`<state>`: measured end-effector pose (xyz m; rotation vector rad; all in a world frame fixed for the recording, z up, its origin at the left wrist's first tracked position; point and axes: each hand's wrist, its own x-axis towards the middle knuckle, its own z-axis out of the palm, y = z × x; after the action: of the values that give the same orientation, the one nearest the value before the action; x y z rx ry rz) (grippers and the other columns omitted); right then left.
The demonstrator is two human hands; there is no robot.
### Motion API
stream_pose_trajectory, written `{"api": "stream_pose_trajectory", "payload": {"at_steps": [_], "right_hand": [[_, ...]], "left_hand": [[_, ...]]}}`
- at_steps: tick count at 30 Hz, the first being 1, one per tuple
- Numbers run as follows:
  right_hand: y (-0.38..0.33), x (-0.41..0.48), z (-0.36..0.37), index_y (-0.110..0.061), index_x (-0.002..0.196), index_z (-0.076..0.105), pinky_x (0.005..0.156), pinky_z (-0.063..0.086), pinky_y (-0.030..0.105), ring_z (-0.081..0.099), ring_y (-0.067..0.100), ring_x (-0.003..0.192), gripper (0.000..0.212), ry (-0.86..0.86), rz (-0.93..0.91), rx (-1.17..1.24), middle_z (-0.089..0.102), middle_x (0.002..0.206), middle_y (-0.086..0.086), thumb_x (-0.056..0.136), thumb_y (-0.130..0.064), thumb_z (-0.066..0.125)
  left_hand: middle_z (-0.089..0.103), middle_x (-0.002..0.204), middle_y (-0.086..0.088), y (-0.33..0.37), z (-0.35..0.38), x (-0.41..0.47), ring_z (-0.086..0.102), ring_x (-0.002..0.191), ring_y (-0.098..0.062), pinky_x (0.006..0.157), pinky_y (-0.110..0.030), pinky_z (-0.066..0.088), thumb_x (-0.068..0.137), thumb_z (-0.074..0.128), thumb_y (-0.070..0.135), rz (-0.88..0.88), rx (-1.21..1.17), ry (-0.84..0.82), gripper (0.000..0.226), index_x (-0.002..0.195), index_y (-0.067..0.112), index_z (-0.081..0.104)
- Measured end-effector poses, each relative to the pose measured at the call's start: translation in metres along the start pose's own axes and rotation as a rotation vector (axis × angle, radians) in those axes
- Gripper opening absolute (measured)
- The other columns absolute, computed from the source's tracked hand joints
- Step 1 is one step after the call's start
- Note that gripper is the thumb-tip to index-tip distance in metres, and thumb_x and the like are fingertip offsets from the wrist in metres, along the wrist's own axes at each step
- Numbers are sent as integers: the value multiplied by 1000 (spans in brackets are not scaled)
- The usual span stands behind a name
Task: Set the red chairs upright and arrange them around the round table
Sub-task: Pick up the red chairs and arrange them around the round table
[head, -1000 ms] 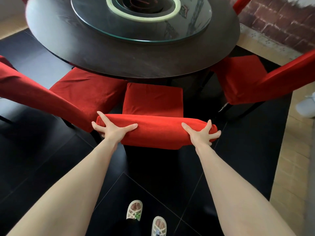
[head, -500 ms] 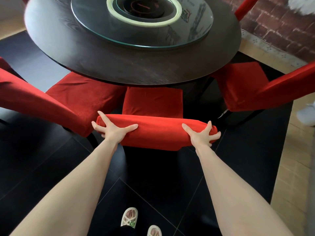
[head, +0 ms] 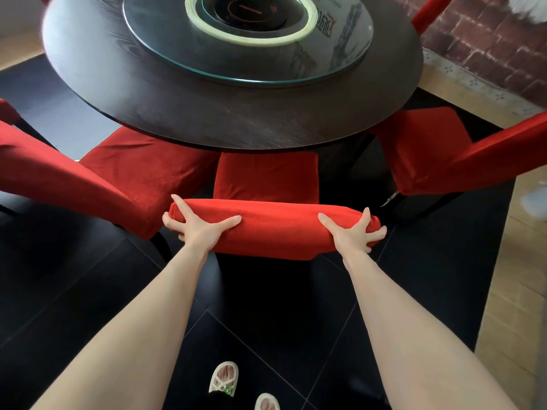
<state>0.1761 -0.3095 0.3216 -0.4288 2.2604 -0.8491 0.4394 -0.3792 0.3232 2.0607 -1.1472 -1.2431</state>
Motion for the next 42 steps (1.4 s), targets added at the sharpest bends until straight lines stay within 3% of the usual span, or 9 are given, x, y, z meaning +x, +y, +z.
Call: {"api": "stream_pose_trajectory", "payload": {"at_steps": [32,42], "right_hand": [[-1,20,-20,-43,153,5,108,32,57,16,48,142,118,-27,-42,-7,-24,158,2,66,-57,83],[0,21,-18,-42,154,6,107,34,56,15,49,142,117,-13,-60,-5,-22,158,3,66,-55,83]], "left_hand": [[-25,155,-6,5,22,-15,24,141,-42,113,-51,32,59,90,48,-10,-24,29,142,149,43,-19],[-27,155,-3,3,23,-13,12,144,-45,114,-55,28,57,90,50,-19,-24,20,144,148,44,-21]]}}
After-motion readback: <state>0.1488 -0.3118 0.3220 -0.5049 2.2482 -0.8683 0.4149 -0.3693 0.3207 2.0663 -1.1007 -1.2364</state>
